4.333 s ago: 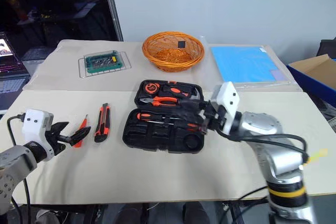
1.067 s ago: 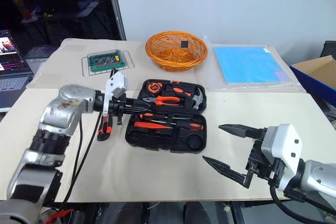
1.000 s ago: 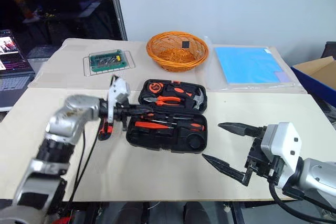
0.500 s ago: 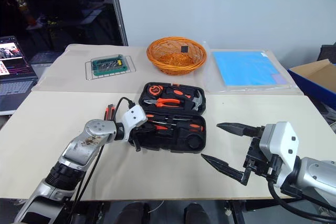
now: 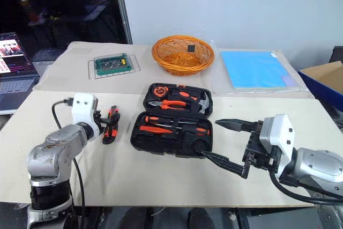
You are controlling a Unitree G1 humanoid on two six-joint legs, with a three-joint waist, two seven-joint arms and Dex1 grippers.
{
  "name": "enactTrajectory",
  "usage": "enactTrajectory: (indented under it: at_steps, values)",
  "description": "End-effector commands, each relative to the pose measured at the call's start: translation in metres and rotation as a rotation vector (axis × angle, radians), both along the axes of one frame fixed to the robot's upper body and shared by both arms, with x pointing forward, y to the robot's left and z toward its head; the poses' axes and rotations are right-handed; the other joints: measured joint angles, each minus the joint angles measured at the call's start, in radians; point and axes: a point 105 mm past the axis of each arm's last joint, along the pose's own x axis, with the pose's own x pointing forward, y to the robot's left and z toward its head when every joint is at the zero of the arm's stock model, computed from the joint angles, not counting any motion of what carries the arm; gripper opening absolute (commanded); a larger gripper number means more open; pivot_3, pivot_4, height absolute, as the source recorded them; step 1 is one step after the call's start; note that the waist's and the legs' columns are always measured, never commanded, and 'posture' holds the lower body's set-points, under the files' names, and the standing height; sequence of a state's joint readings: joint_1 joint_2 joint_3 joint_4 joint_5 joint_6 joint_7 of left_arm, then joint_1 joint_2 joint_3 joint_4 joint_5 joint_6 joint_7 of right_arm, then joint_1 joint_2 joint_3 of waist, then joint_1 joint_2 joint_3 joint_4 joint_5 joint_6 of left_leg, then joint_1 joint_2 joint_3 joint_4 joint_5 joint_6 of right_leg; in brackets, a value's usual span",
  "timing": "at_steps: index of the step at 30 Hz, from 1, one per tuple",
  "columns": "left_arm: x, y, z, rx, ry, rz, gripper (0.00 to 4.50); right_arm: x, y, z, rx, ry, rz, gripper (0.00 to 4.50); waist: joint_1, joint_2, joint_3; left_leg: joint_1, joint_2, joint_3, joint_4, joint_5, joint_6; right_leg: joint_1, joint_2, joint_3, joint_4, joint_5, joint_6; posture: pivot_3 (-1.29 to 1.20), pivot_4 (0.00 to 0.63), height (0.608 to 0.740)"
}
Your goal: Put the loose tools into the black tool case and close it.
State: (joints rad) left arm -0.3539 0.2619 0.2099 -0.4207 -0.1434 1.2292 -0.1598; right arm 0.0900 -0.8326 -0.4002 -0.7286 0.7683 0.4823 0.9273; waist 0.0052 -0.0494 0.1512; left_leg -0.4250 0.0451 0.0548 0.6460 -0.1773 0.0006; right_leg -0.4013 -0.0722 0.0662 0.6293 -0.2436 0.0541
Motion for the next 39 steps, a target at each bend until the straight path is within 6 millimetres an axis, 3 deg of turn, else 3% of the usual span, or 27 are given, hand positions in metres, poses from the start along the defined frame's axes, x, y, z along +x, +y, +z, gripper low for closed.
enactTrajectory:
  at_steps: [1,4,7,10,13,15,17,20,23,28,32,39]
  values:
    - [-0.001,-0.012,0.005,0.028,-0.006,0.027,4.45,-0.001,0.003,0.013,0.004,-0.06,0.045,4.5,0.001,0.0,0.0,0.0,-0.001,0.0,0.0,0.0,0.0,0.0,-0.001,0.0,0.0,0.0,-0.001,0.0,0.15,0.74]
    - [-0.004,-0.015,-0.016,0.051,0.071,0.061,4.45,-0.001,0.004,0.018,0.0,-0.07,0.07,4.5,-0.001,0.0,0.0,0.0,-0.001,0.0,0.0,0.0,0.0,-0.001,-0.001,0.0,0.0,0.0,-0.003,0.0,0.15,0.74]
    - [-0.006,-0.017,-0.024,0.046,0.081,0.086,3.68,-0.001,0.003,0.021,-0.009,-0.075,0.079,4.5,-0.004,0.0,0.0,0.0,-0.001,0.001,-0.001,0.0,0.0,-0.001,-0.001,0.0,0.0,0.002,-0.004,0.0,0.15,0.74]
    - [-0.005,-0.017,-0.021,0.046,0.046,0.086,2.62,-0.002,0.002,0.023,-0.013,-0.076,0.08,4.5,-0.003,0.0,0.0,0.0,-0.001,0.0,-0.001,0.0,0.0,-0.001,-0.001,0.0,0.0,0.003,-0.006,0.0,0.15,0.74]
    - [0.002,-0.015,0.0,0.023,-0.094,0.081,1.77,-0.002,0.001,0.022,-0.016,-0.074,0.076,4.5,-0.003,0.0,0.0,0.0,-0.001,0.001,-0.001,0.0,0.0,-0.001,-0.001,0.0,0.0,0.001,-0.009,0.0,0.15,0.74]
    - [0.007,-0.018,0.035,-0.035,-0.283,-0.013,1.77,-0.003,0.0,0.021,-0.009,-0.071,0.058,4.5,-0.002,-0.001,0.001,-0.001,-0.001,0.001,-0.001,0.0,0.0,-0.002,-0.001,0.0,0.0,0.001,-0.01,0.0,0.15,0.74]
    - [0.009,-0.037,0.069,-0.089,-0.431,-0.243,1.77,-0.005,-0.001,0.018,-0.005,-0.065,0.041,4.5,-0.001,-0.002,0.001,-0.002,0.0,0.001,-0.001,0.0,0.0,-0.003,-0.001,0.0,0.0,0.001,-0.012,0.0,0.15,0.74]
    - [-0.01,-0.079,0.082,-0.154,-0.384,-0.743,1.77,-0.009,-0.005,0.017,0.002,-0.059,0.011,4.5,0.006,-0.002,0.001,-0.005,-0.001,0.001,-0.001,0.0,0.0,-0.005,-0.001,0.0,0.0,0.002,-0.014,0.0,0.15,0.74]
    - [-0.033,-0.099,0.078,0.006,-0.303,-1.216,1.77,-0.014,-0.012,0.014,-0.013,-0.048,-0.022,4.5,0.006,-0.001,0.001,-0.005,-0.001,0.002,-0.001,0.0,0.0,-0.004,-0.002,-0.001,-0.003,0.001,-0.014,0.0,0.15,0.74]
    - [-0.03,-0.099,0.058,0.233,-0.18,-1.648,1.77,-0.023,-0.019,0.012,-0.044,-0.043,-0.07,4.5,0.007,0.0,0.001,-0.006,-0.001,0.003,-0.001,0.0,0.0,-0.005,-0.003,-0.001,-0.005,0.0,-0.013,0.0,0.15,0.74]
    - [-0.02,-0.102,0.034,0.349,-0.074,-1.749,1.77,-0.03,-0.02,0.011,-0.058,-0.045,-0.101,4.5,0.002,0.0,0.001,-0.006,-0.001,0.003,-0.001,0.0,0.001,-0.004,-0.002,-0.001,-0.004,0.0,-0.013,0.0,0.15,0.74]
    - [-0.001,-0.112,0.005,0.446,-0.008,-1.719,1.77,-0.036,-0.018,0.01,-0.062,-0.048,-0.132,4.5,0.003,0.0,0.001,-0.008,0.0,0.001,-0.001,0.0,0.001,-0.005,-0.001,-0.001,-0.003,0.0,-0.004,0.0,0.15,0.74]
